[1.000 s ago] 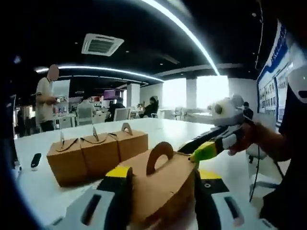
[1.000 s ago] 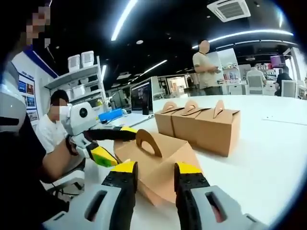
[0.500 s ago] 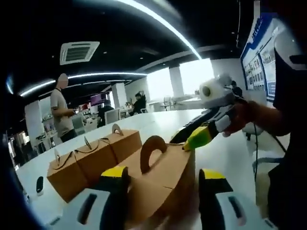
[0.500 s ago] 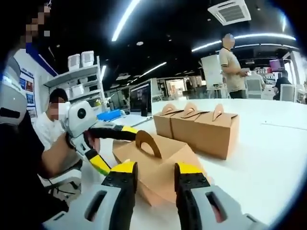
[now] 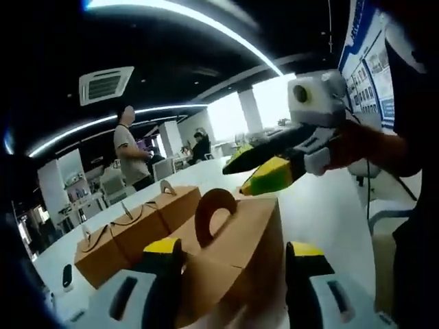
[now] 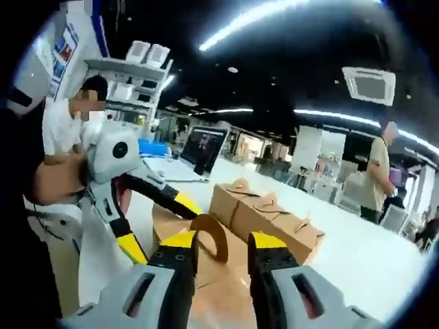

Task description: Pick up one paper box from the group, open the paper box, and remove the item inside

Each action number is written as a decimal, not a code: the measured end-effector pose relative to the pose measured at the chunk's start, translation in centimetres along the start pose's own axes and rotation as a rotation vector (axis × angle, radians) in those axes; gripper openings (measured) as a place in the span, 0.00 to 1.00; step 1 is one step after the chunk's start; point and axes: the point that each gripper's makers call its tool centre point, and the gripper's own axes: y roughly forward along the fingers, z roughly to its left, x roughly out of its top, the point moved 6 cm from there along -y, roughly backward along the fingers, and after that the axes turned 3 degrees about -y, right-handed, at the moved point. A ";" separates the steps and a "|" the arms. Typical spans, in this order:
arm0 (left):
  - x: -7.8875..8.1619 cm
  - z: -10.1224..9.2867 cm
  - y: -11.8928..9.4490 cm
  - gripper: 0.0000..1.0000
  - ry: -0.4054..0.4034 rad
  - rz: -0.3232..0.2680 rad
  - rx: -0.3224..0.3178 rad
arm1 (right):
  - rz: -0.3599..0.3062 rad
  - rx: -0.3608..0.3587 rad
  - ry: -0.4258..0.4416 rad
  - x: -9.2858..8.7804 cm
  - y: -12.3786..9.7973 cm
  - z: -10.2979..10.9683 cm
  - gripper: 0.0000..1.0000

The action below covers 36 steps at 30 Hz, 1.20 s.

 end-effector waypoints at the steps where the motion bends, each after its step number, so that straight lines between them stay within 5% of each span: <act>1: 0.0 0.0 0.0 0.62 0.000 -0.003 0.000 | 0.007 -0.005 -0.038 0.3 0.2 0.2 0.30; 16: -0.1 -0.4 0.2 0.66 0.016 0.001 -0.012 | 0.177 -0.078 -0.722 0.7 2.2 3.3 0.24; 27: -0.1 -0.6 0.3 0.67 0.026 0.004 -0.002 | 0.223 -0.167 -0.914 0.2 1.8 2.6 0.24; 31: -0.1 -0.9 0.3 0.67 0.034 0.004 -0.017 | 0.220 -0.190 -0.912 0.2 1.7 2.2 0.23; 36: -0.1 -0.9 0.3 0.67 0.050 0.009 -0.020 | 0.259 -0.134 -0.911 -0.6 2.0 2.4 0.20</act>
